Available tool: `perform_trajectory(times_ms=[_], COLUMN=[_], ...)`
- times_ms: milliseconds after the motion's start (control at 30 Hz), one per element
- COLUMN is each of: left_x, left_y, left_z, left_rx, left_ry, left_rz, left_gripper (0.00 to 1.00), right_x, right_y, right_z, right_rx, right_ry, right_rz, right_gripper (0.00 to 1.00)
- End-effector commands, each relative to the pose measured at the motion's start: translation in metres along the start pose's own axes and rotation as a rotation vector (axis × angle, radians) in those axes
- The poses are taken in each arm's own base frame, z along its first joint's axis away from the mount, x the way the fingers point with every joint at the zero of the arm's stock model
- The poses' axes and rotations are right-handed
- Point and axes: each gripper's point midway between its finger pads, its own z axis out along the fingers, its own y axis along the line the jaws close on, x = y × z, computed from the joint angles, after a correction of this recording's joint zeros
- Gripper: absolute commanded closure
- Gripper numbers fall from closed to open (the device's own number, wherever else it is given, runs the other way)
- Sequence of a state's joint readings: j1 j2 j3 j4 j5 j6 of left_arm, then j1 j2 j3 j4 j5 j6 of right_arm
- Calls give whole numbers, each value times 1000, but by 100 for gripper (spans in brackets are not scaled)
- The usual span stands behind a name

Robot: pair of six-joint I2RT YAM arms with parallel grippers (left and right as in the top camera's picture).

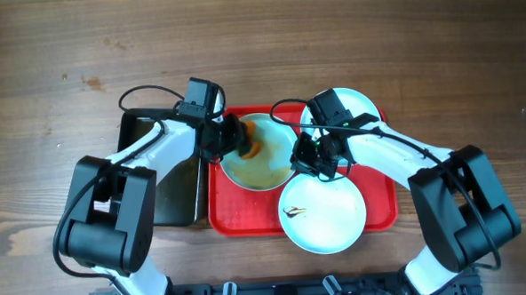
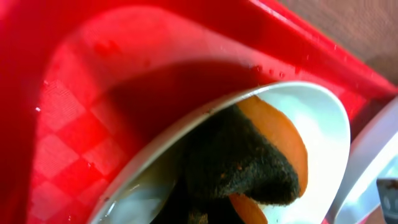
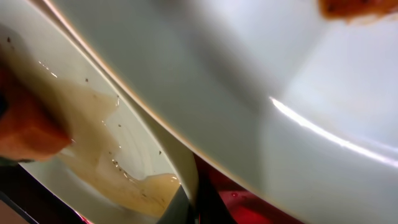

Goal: Clean dirty plates on tray and stack at the side
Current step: 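Scrub the upper-left plate surface with the sponge in the left gripper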

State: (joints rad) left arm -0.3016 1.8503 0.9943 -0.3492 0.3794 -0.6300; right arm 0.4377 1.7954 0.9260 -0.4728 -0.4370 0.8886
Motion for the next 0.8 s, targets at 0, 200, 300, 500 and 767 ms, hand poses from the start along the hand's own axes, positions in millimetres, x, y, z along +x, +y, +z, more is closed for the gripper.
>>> perform_trajectory(times_ms=[0, 200, 300, 500, 767], left_x=[-23, -18, 1, 26, 14], left_y=[40, -21, -30, -23, -31], left_z=[10, 12, 16, 19, -8], left_rx=[-148, 66, 88, 36, 52], left_ry=[-120, -62, 3, 82, 21], left_rz=[-130, 7, 54, 115, 170], left_gripper=[96, 96, 96, 96, 96], right_x=[-5, -6, -5, -6, -6], right_y=[-26, -28, -28, -27, -27], right_z=[8, 8, 8, 8, 8], right_rx=[98, 103, 104, 101, 101], right_ry=[-29, -34, -34, -35, -35], right_rz=[32, 32, 31, 6, 5], right_gripper=[96, 96, 96, 96, 96])
